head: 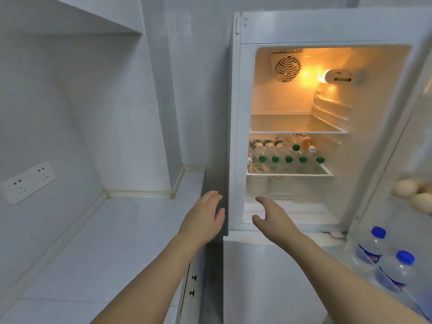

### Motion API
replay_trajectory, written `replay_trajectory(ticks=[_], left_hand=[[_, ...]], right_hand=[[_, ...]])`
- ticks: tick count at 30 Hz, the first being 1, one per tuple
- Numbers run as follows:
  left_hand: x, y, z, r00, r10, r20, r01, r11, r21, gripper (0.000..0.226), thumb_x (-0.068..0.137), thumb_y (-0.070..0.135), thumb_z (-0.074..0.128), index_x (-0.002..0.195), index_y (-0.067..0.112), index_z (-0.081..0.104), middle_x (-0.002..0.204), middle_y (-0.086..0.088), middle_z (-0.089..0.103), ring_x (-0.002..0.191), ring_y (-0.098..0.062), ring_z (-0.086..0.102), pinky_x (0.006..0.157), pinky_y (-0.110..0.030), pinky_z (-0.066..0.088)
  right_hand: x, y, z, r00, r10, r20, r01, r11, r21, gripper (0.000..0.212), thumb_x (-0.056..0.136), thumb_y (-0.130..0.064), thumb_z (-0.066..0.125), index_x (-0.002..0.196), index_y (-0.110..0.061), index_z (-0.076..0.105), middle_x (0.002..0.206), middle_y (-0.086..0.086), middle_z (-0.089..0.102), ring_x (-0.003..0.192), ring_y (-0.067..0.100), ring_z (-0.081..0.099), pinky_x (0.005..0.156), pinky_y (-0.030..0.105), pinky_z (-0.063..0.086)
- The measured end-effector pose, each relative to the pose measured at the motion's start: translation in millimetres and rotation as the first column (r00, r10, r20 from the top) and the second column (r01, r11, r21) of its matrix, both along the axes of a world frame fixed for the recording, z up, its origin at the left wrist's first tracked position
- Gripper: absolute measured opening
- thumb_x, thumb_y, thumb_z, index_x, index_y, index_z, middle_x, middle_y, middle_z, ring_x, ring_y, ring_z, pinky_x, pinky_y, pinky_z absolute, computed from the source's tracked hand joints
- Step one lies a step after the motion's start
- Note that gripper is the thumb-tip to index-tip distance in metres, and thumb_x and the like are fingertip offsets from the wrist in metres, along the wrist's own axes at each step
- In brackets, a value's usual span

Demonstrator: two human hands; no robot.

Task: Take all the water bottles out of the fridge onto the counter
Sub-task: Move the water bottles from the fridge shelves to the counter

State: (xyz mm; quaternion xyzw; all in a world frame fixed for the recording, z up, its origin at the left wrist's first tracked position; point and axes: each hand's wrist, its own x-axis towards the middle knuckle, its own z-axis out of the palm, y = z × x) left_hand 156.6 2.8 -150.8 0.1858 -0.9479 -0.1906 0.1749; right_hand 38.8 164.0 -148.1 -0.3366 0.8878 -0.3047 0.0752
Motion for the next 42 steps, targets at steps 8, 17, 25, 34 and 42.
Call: replay_trajectory(ticks=[8,17,25,34,42], left_hand=[[-127.7,25.8,20.8,0.972,-0.235,0.012,0.230,0.960,0.162,0.039,0.101,0.033,0.044,0.138,0.022,0.047,0.145,0.006,0.045,0.127,-0.013,0.048,0.103,-0.025,0.037],[-272.6,20.7,42.0,0.979,-0.193,-0.065,0.202,0.898,0.390,0.039,0.098,0.033,0.048,0.134,0.019,0.051,0.136,-0.001,0.053,0.119,-0.018,0.051,0.101,-0.037,0.045],[-412.2,18.2,36.8,0.996,-0.082,-0.034,0.086,0.798,0.597,0.025,0.099,0.029,0.047,0.121,0.019,0.055,0.111,0.004,0.057,0.086,-0.010,0.052,0.070,-0.022,0.040],[-528.0,32.1,-4.5,0.999,0.040,0.034,-0.051,0.583,0.811,0.011,0.097,0.028,0.050,0.086,0.024,0.051,0.086,0.001,0.053,0.083,-0.021,0.052,0.081,-0.040,0.055],[-580.2,32.9,-9.8,0.987,0.104,0.121,-0.154,0.443,0.883,0.020,0.098,0.031,0.048,0.095,0.013,0.056,0.087,-0.006,0.055,0.077,-0.024,0.056,0.070,-0.037,0.054]], right_hand=[[-108.4,20.4,12.0,0.974,-0.223,0.030,0.224,0.974,-0.034,0.056,0.093,-0.021,0.053,0.146,-0.015,0.035,0.149,0.004,0.040,0.136,0.020,0.039,0.108,0.031,0.032],[-239.8,20.9,21.3,0.897,-0.402,0.187,0.435,0.879,-0.197,0.050,0.094,-0.015,0.051,0.141,-0.009,0.041,0.140,0.008,0.049,0.120,0.028,0.052,0.094,0.036,0.045],[-375.7,7.9,11.0,0.818,-0.499,0.285,0.567,0.781,-0.260,0.039,0.093,-0.011,0.048,0.131,-0.005,0.050,0.124,0.014,0.057,0.108,0.030,0.053,0.080,0.028,0.036],[-487.3,-8.0,-18.0,0.747,-0.521,0.412,0.650,0.702,-0.290,0.035,0.094,-0.024,0.055,0.124,-0.007,0.052,0.118,0.014,0.059,0.097,0.026,0.053,0.087,0.039,0.045],[-522.2,-27.6,-32.2,0.725,-0.443,0.527,0.656,0.677,-0.334,0.037,0.093,-0.036,0.046,0.117,-0.010,0.055,0.104,0.010,0.057,0.099,0.030,0.056,0.080,0.035,0.041]])
